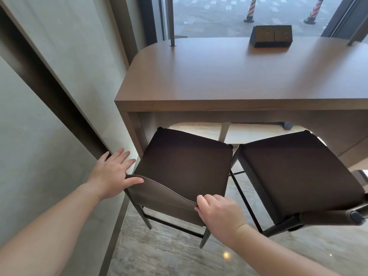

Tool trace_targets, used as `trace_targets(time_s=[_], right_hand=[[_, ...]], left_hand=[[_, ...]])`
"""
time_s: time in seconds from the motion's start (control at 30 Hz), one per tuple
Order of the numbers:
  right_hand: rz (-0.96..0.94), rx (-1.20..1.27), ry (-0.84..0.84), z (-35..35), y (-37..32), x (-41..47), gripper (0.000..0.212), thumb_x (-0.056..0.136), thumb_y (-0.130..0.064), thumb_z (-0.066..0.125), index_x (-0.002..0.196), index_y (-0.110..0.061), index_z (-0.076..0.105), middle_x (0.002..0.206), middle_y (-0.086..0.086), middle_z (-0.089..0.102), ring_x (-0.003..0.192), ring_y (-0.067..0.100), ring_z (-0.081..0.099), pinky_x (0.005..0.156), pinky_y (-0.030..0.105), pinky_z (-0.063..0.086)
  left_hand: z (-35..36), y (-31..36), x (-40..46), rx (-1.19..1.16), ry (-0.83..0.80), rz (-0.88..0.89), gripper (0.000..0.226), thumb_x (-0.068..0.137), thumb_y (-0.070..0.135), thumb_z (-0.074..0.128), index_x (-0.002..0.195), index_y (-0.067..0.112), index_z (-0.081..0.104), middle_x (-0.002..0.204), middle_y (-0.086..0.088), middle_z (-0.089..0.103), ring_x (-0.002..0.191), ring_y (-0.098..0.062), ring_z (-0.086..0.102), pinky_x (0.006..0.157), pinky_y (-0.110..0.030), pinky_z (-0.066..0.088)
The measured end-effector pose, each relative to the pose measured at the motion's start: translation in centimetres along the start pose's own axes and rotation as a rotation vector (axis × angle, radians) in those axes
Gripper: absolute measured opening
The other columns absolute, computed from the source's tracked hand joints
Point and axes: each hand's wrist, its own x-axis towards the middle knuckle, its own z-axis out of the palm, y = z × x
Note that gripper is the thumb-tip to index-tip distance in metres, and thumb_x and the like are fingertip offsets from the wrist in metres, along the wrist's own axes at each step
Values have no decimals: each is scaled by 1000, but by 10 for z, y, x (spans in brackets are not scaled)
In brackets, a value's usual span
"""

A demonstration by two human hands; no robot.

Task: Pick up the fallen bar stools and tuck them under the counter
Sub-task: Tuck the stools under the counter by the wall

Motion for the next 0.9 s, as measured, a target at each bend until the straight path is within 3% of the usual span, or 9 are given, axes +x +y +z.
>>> trace_targets(time_s=[0.23, 0.5, 0.67, 0.8, 0.9], right_hand=[[-9, -35, 84, -8, 24, 16, 36, 89, -43, 64, 63, -20, 52, 52, -4, 45, 41, 17, 47, 36, 28, 36], [-107, -10, 170, 4, 62, 27, 44, 92, -44, 60, 57, -19, 49, 48, -3, 43, 39, 17, 45, 36, 27, 34], [-160, -19, 143, 7, 123, 49, 45, 88, -42, 70, 57, -17, 49, 48, -1, 45, 38, 20, 47, 36, 27, 38], [-156, -4, 157, 17, 150, 53, 47, 93, -47, 55, 59, -14, 49, 48, 0, 42, 36, 21, 43, 36, 27, 35], [-165, -2, 115, 22, 162, 59, 48, 93, -51, 56, 64, -13, 52, 49, -1, 44, 37, 19, 42, 36, 26, 35]], left_hand=[[-8, 7, 8, -73, 4, -44, 114, 65, 95, -8, 145, 31, 42, 159, 3, 29, 149, -15, 12, 118, -47, 13], [-11, 19, 13, -105, -32, -83, 110, 65, 94, -10, 147, 37, 37, 162, 4, 23, 149, -14, 11, 118, -44, 18], [-18, 54, 23, -189, 17, -158, 106, 71, 91, -11, 149, 35, 35, 161, 1, 26, 149, -16, 12, 115, -44, 26], [-21, 71, 32, -202, 34, -195, 103, 74, 89, -10, 150, 34, 33, 160, 0, 27, 150, -17, 11, 114, -45, 25], [-25, 75, 38, -209, 34, -211, 101, 75, 89, -8, 151, 34, 30, 161, 0, 24, 150, -18, 10, 115, -46, 22]])
